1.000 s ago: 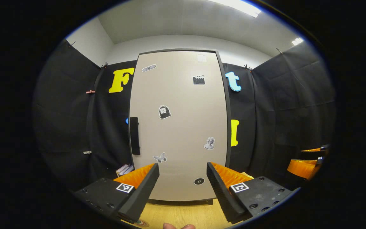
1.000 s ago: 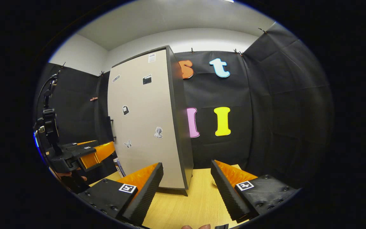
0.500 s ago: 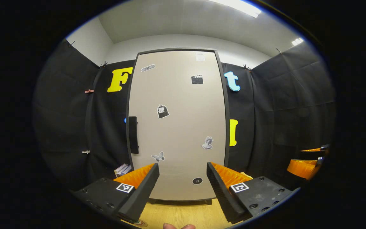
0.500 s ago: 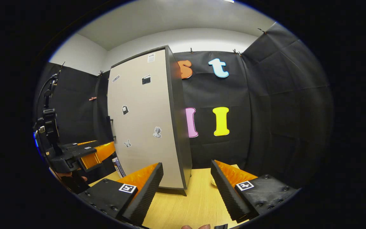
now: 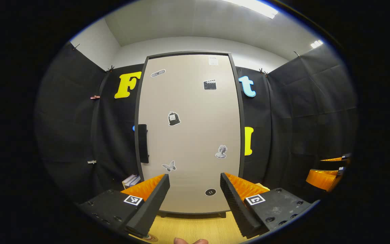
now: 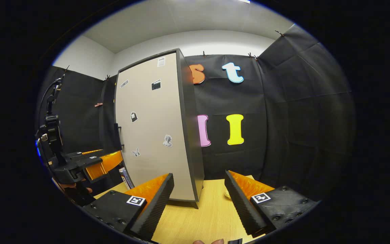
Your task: Open the cabinet door with the right hand, grasp the bottle in the cabinet with the left hand and place it on the coaster, then close the cabinet door with the right hand.
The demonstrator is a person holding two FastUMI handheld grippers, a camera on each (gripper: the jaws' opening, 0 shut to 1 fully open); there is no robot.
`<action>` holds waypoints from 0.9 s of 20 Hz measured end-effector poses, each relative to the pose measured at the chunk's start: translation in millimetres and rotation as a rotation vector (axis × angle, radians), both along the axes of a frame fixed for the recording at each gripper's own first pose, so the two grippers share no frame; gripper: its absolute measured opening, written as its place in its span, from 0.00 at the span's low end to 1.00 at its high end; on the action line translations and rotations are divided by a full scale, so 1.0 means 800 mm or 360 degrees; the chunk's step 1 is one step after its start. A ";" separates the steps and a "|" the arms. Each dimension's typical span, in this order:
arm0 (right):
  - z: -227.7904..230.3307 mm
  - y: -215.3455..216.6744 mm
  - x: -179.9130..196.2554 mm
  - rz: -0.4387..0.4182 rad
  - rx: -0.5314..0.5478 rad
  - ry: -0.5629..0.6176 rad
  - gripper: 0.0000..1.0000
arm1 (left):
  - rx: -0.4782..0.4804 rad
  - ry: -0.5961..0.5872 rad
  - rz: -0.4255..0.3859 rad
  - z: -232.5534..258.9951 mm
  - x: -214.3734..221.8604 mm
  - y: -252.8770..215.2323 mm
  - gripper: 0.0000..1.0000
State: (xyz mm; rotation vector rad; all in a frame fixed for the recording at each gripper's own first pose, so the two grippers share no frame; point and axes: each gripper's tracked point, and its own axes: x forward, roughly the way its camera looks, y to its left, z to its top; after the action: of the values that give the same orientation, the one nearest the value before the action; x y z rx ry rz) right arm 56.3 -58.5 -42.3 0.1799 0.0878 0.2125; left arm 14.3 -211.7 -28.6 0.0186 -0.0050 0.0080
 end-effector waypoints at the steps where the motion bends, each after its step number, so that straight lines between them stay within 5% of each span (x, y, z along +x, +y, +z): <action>1: 0.001 0.000 -0.001 0.0001 -0.0002 -0.0001 0.98 | 0.0002 0.0000 0.0001 0.000 0.000 0.000 0.95; 18: -0.003 -0.001 0.002 -0.0009 -0.0001 0.0006 0.98 | -0.0003 0.0010 -0.0005 -0.003 0.003 -0.002 0.95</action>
State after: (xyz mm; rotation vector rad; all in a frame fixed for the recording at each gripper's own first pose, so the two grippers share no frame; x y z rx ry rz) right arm 58.3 -59.1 -44.7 0.1803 0.0911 0.2062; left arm 16.4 -213.6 -31.1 0.0166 0.0013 0.0050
